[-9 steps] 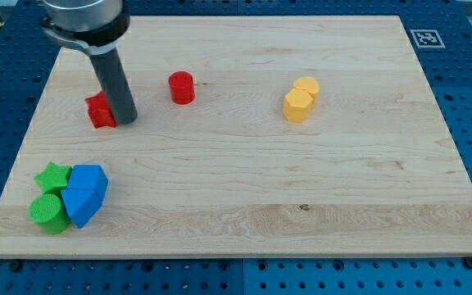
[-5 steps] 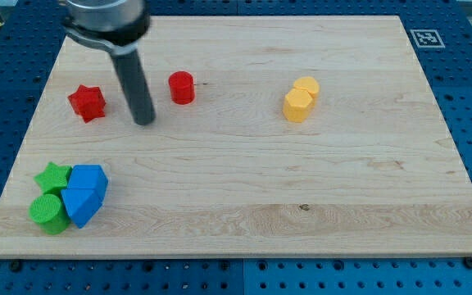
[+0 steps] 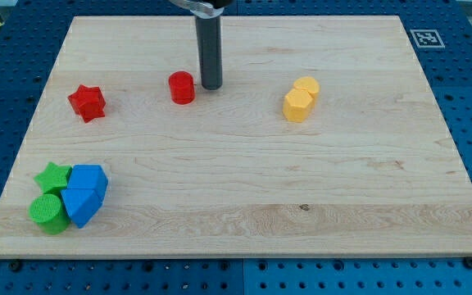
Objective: Slide the red circle towards the center left of the board
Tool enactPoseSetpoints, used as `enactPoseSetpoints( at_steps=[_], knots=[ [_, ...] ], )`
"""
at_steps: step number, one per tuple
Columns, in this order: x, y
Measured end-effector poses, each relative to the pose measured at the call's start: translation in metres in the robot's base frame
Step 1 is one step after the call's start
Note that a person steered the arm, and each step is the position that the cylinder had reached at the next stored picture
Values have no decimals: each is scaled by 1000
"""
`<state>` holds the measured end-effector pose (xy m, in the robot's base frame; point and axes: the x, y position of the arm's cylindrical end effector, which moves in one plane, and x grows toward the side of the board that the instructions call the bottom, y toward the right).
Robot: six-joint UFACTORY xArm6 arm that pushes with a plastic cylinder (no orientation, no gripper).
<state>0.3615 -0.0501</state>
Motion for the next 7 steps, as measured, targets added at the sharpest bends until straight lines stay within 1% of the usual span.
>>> enactPoseSetpoints(
  at_steps=[2,4,7],
  knots=[
    [15,-5],
    [3,-61],
    [9,-67]
  ],
)
